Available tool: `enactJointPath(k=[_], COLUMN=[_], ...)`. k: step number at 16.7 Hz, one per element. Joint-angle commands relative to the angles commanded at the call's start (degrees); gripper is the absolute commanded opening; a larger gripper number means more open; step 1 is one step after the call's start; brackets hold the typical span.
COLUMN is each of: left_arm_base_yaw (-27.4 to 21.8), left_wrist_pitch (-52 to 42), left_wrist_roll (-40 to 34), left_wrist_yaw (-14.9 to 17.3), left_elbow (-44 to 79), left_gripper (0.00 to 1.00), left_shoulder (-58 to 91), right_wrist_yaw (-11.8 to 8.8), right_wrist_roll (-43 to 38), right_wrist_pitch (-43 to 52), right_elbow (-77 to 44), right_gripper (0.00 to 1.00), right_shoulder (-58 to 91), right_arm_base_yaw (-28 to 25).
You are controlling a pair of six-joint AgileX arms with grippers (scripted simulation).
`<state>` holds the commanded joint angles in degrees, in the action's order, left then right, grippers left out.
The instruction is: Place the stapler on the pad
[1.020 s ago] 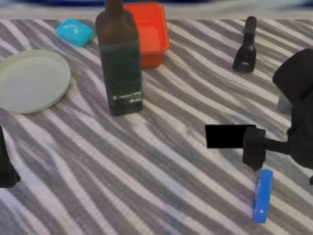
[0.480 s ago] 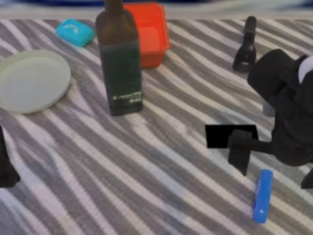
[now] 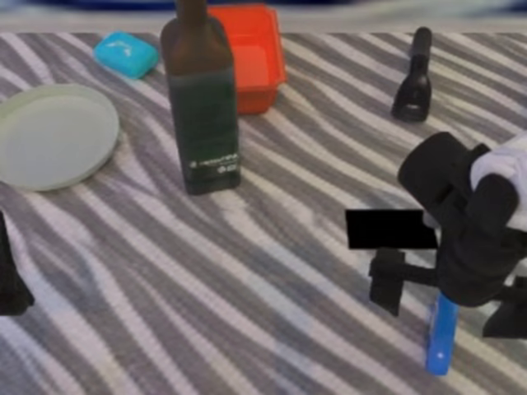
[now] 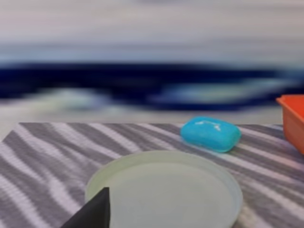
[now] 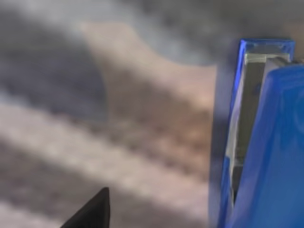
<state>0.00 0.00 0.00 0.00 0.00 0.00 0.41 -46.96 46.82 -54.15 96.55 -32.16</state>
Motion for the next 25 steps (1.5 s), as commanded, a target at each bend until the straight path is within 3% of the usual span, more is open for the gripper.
enactJointPath(k=[4,9,22,25], left_arm_base_yaw=[0.0,0.0,0.0,0.0], left_wrist_pitch=[0.0,0.0,0.0,0.0], left_wrist_roll=[0.0,0.0,0.0,0.0], left_wrist_yaw=[0.0,0.0,0.0,0.0], left_elbow=[0.0,0.0,0.0,0.0], left_gripper=[1.0,1.0,1.0,1.0], left_shoulder=[0.0,0.0,0.0,0.0], right_wrist_yaw=[0.0,0.0,0.0,0.0], right_wrist_roll=[-0.2,-0.2,-0.2,-0.2], right_wrist_pitch=[-8.5,-9.4,-9.4,-9.4], right_elbow=[4.8,5.3,5.3,5.3], right_gripper=[1.0,1.0,0.02,0.0], right_shoulder=[3.8,4.2,4.2,4.2], right_arm_base_yaw=[-0.1,-0.1,-0.1,-0.1])
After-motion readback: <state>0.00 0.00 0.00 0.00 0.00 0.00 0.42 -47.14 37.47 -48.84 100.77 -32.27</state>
